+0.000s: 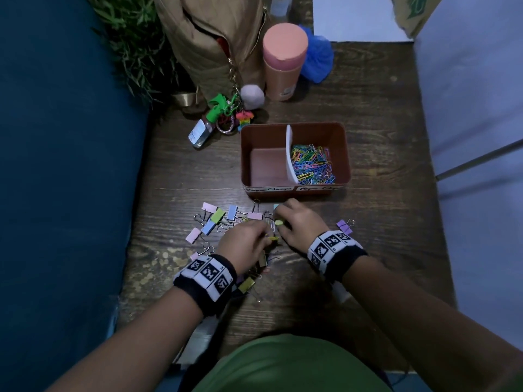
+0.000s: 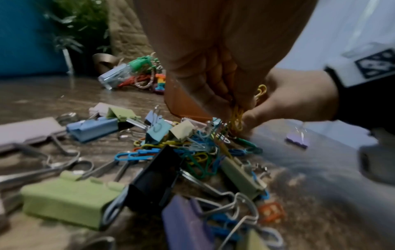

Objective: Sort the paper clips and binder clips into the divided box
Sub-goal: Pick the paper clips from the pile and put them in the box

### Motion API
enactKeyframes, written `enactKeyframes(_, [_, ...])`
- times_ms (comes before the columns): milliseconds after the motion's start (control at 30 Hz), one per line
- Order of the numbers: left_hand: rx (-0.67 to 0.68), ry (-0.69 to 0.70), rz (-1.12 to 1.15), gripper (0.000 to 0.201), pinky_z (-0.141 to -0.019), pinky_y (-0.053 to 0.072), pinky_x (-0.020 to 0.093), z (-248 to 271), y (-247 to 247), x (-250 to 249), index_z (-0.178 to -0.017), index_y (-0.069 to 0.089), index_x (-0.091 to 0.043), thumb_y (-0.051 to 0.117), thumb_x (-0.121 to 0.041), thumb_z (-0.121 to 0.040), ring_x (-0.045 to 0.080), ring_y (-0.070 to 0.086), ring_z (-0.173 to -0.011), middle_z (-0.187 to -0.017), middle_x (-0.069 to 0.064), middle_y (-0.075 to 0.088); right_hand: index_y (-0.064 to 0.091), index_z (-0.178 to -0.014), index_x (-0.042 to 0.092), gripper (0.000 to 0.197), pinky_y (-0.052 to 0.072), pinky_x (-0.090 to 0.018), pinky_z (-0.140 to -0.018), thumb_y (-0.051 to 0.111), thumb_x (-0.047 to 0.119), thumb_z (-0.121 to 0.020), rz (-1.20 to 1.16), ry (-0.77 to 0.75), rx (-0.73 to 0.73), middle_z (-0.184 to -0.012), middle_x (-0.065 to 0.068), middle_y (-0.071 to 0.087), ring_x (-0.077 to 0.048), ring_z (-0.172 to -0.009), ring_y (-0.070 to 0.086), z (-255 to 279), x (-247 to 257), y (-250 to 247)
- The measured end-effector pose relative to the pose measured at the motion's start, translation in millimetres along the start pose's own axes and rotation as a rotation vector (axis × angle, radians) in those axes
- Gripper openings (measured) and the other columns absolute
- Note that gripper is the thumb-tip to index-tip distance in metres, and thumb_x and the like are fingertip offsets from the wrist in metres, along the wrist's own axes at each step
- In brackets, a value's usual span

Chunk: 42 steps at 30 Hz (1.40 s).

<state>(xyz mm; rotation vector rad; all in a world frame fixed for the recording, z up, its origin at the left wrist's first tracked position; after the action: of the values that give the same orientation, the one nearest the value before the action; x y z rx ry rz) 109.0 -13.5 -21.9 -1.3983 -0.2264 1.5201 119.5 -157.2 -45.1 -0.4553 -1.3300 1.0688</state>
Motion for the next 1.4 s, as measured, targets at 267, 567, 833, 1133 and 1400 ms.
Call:
enactKeyframes(267, [-0.034, -0.226, 0.307, 0.014, -0.058, 0.041, 0.019, -8.9, -15.1, 9.8, -0.08, 0.061, -0.025, 0.064, -0.012, -0.086, 0.002, 0.054, -0.058, -0.068, -0.007, 0.061, 0.067, -0.094, 0.023, 0.037, 0.039, -0.01, -0.071, 0.068, 0.001, -0.065, -0.385, 0.22, -0.284, -0.094, 0.003, 0.056, -0.001, -0.073, 0.052, 43.6, -22.8, -25.0])
enactKeyframes(567, [-0.075, -0.197, 0.542, 0.021, -0.059, 0.053, 0.036, -28.3, -35.4, -14.8, -0.072, 0.059, -0.022, 0.064, -0.005, -0.084, 0.018, 0.062, -0.06, -0.073, 0.015, 0.064, 0.064, -0.082, 0.025, 0.024, 0.043, -0.043, -0.081, 0.078, 0.024, -0.063, 0.233, 0.279, -0.258, -0.093, -0.002, 0.064, -0.031, -0.09, 0.057, 104.6, -65.2, -20.7])
enactKeyframes(833, [-0.182, 0.012, 0.551, 0.017, -0.054, 0.052, 0.03, -97.4, -88.8, -95.6, -0.078, 0.06, -0.021, 0.063, -0.005, -0.086, 0.014, 0.057, -0.055, -0.063, -0.003, 0.057, 0.063, -0.075, 0.025, 0.015, 0.045, -0.04, -0.078, 0.054, 0.036, -0.073, 0.2, 0.203, -0.235, -0.082, 0.002, 0.063, -0.026, -0.085, 0.058, 93.3, -42.8, -13.8])
enactKeyframes(1133, [-0.277, 0.044, 0.303, 0.018, -0.071, 0.047, 0.013, -104.1, -98.4, -89.2, -0.095, 0.07, -0.015, 0.073, -0.022, -0.079, 0.004, 0.06, -0.07, -0.082, -0.004, 0.068, 0.065, -0.094, 0.01, 0.021, 0.053, -0.035, -0.072, 0.066, 0.005, -0.074, 0.076, 0.0, -0.08, -0.099, -0.013, 0.065, -0.033, -0.088, 0.061, 33.9, -10.8, -10.0])
enactKeyframes(1400, [-0.23, -0.115, -0.015, 0.015, -0.061, 0.041, 0.023, -15.7, -72.0, -9.0, -0.086, 0.067, -0.019, 0.058, -0.031, -0.09, 0.012, 0.058, -0.068, -0.079, -0.005, 0.064, 0.041, -0.134, 0.014, 0.047, 0.048, -0.048, -0.088, 0.042, 0.0, -0.089, 0.31, -0.021, 0.187, -0.138, -0.019, 0.039, -0.036, -0.121, 0.038, 1.2, 8.5, 0.3])
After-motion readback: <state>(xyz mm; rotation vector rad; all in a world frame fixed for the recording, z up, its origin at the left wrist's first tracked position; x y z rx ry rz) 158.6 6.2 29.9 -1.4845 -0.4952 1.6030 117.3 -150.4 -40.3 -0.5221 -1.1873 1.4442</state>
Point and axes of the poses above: each hand's wrist, its own z-axis away from the middle knuckle, its own y-axis out of the palm, x = y × z, the point moved 4 cm from there along -z, towards the middle knuckle
